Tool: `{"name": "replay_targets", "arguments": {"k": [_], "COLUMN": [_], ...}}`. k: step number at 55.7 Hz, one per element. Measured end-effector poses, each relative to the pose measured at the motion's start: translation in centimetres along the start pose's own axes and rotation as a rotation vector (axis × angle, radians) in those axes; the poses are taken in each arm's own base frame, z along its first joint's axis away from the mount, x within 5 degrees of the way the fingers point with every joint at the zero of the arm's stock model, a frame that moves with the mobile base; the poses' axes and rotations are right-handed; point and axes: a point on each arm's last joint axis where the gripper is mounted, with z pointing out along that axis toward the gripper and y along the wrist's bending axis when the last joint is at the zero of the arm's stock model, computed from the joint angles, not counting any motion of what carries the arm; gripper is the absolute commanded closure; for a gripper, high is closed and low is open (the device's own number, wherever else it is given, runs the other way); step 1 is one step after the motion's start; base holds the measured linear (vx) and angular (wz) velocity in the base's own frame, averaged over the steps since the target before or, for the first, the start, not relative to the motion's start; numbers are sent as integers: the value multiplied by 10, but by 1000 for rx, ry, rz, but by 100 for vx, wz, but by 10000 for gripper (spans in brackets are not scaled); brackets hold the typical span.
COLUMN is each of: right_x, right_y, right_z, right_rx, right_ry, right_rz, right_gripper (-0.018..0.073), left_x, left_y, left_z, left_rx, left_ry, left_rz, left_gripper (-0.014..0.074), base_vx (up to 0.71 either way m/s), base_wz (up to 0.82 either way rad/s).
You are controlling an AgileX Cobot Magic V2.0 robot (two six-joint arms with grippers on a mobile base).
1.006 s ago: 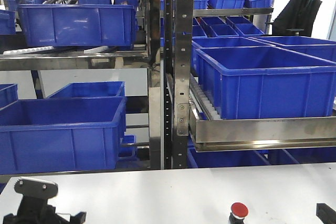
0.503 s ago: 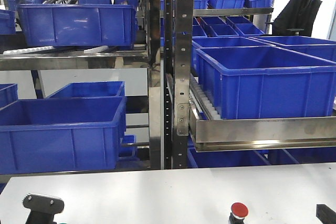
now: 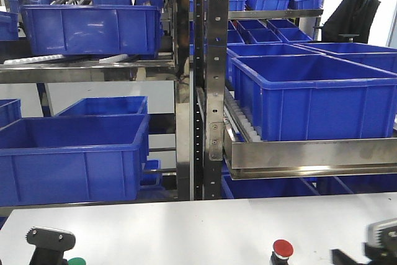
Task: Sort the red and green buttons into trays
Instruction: 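Close both grippers on the green and red buttons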
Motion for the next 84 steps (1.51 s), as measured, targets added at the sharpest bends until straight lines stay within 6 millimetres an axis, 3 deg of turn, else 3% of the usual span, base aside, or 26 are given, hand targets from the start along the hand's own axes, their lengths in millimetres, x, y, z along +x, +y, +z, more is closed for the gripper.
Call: {"name": "replay_targets", "arguments": {"k": [8, 21, 40, 71, 84], "right_x": [10, 44, 72, 71, 77], "right_y": [9, 14, 21, 19, 19], "right_z": [27, 68, 112, 184, 189], "right_rx": [-55, -96, -145, -135, -132], "right_ry": [-8, 56, -8, 3, 49], "right_rz": [-42, -37, -16, 24, 32], "right_gripper": [137, 105, 27, 29, 120], "left_x": [0, 0, -1, -1, -1], "left_y": [0, 0, 0, 0, 0], "left_z": [0, 0, 0, 0, 0], "left_rx": [0, -1, -1, -1, -1], "left_ry": [-4, -4, -7, -7, -7], "left_rz": [0, -4, -14, -16, -16], "left_gripper": [604, 602, 602, 602, 602], "base_vx": [0, 0, 0, 0, 0], "base_wz": [0, 0, 0, 0, 0]}}
